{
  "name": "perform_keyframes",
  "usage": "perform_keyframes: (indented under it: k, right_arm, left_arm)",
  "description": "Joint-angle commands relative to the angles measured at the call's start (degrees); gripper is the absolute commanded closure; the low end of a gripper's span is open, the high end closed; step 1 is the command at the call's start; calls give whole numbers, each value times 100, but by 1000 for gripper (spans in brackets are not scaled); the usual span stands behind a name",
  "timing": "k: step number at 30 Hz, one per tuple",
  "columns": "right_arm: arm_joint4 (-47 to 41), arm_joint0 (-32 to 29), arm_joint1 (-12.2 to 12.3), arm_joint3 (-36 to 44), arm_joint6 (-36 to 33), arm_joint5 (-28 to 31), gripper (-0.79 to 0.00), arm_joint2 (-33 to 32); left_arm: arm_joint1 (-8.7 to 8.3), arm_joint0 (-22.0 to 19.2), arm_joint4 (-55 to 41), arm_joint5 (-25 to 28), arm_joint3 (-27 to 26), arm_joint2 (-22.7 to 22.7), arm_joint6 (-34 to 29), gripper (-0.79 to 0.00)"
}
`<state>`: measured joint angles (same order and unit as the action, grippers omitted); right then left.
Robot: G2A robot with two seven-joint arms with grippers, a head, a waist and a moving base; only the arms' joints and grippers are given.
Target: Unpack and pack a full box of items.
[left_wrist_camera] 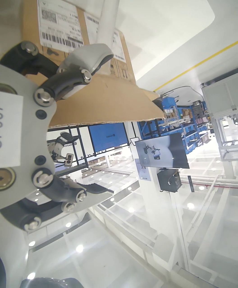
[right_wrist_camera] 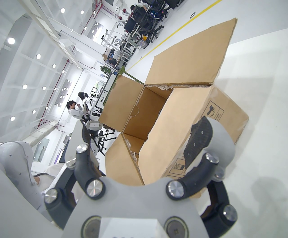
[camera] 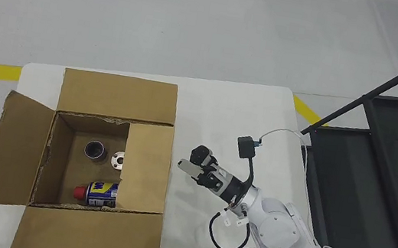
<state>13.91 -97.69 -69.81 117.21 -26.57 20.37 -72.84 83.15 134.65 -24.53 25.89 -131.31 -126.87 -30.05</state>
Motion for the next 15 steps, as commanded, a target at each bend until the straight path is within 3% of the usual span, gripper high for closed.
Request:
perform_keyframes:
  k: [1,11,15]
  right_arm:
    - [0,0,0,0,0,0,-785,0]
    - [0,0,0,0,0,0,-785,0]
    - [0,0,0,0,0,0,-785,0]
  left_arm:
    - [63,0,32,-76,-189,66,-141,-785]
    - [290,0,1205,-63,-333,1092,0,-785]
    - [344,0,1692,-357,-333,1517,232,-785]
